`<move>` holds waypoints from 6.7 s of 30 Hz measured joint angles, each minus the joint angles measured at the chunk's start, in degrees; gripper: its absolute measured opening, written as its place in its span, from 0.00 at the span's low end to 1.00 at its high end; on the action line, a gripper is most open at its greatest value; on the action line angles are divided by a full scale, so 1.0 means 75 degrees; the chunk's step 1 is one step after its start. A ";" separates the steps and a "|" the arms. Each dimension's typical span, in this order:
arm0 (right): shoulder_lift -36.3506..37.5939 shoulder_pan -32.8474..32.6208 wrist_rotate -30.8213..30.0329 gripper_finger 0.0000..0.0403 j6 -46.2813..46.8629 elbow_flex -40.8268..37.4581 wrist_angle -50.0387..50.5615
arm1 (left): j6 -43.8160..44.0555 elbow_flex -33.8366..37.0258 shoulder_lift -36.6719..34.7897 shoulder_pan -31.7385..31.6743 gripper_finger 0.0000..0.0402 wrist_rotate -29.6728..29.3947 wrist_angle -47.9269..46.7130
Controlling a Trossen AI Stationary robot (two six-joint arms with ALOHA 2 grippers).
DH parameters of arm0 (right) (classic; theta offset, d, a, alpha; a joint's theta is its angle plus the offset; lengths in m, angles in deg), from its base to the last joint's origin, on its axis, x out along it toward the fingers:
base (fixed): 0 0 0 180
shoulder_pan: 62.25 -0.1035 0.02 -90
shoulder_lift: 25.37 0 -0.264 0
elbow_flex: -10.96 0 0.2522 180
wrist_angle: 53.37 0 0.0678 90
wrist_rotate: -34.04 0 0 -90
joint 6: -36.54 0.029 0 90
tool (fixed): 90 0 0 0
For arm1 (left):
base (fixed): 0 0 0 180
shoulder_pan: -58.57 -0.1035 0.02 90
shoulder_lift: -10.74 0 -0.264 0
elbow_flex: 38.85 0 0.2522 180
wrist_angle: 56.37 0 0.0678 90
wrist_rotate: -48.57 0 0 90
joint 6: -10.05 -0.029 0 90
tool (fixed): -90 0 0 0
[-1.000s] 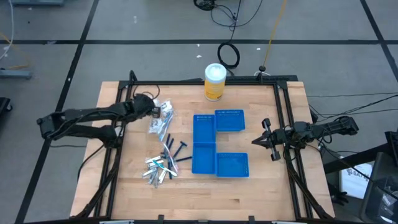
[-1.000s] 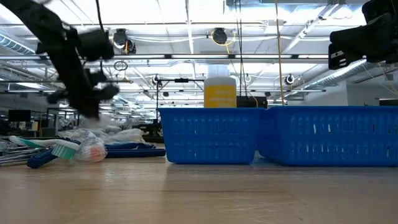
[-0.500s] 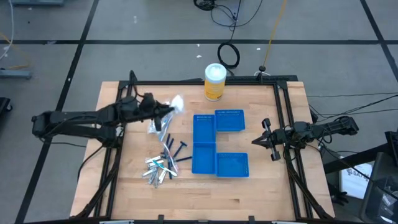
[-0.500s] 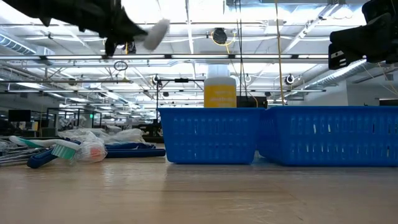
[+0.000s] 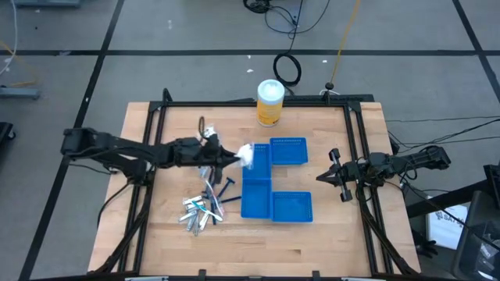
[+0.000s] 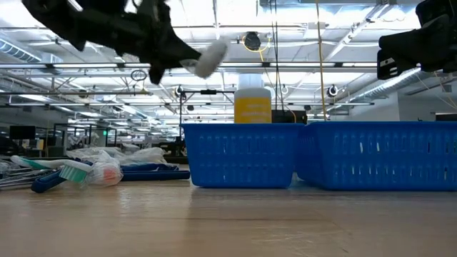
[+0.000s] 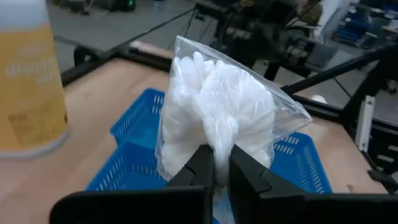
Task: Pick & Place Travel size toiletries
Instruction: Put the transparent cotton pack into the top left blue bin, then put the transparent cotton pack on the top left blue bin
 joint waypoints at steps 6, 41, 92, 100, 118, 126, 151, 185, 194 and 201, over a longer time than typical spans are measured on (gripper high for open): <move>0.0000 0.0000 0.0000 0.01 0.0000 0.0002 -0.0002 | 0.0814 0.0002 0.1618 -0.0164 0.03 -0.0171 0.0935; 0.0000 0.0000 0.0000 0.01 0.0000 0.0001 -0.0002 | 0.0803 -0.2263 0.2745 -0.0665 0.63 0.0007 -0.1841; -0.0003 0.0000 0.0000 0.01 0.0000 0.0001 -0.0008 | 0.1999 -0.2253 0.2779 -0.3497 0.40 -0.1363 -0.7691; -0.0003 0.0000 0.0001 0.01 0.0000 0.0002 -0.0005 | 0.1830 -0.2250 0.2515 -0.3497 0.03 -0.1365 -0.7680; -0.0003 0.0000 0.0001 0.01 0.0000 0.0003 -0.0001 | 0.0734 -0.4264 0.2273 -0.1439 0.01 -0.1409 -0.7829; -0.0001 0.0000 0.0001 0.01 -0.0002 0.0003 -0.0004 | -0.0379 -0.4578 0.2400 -0.0022 0.01 -0.0648 -0.6100; 0.0000 0.0000 0.0000 0.01 0.0000 0.0003 -0.0003 | 0.0442 -0.4555 0.4473 0.0047 0.01 -0.0751 -0.5520; -0.0090 0.0000 0.0000 0.01 0.0000 0.0000 -0.0014 | 0.3735 -0.4884 0.2140 -0.0017 0.72 -0.2104 -1.1583; -0.0119 0.0000 -0.0003 0.01 0.0000 0.0002 -0.0063 | 0.4073 -0.3533 0.2110 -0.0454 0.64 -0.1602 -1.1695; -0.0119 0.0000 -0.0002 0.01 0.0000 0.0000 -0.0063 | 0.3884 -0.2326 0.1579 -0.1313 0.57 -0.1114 -1.1206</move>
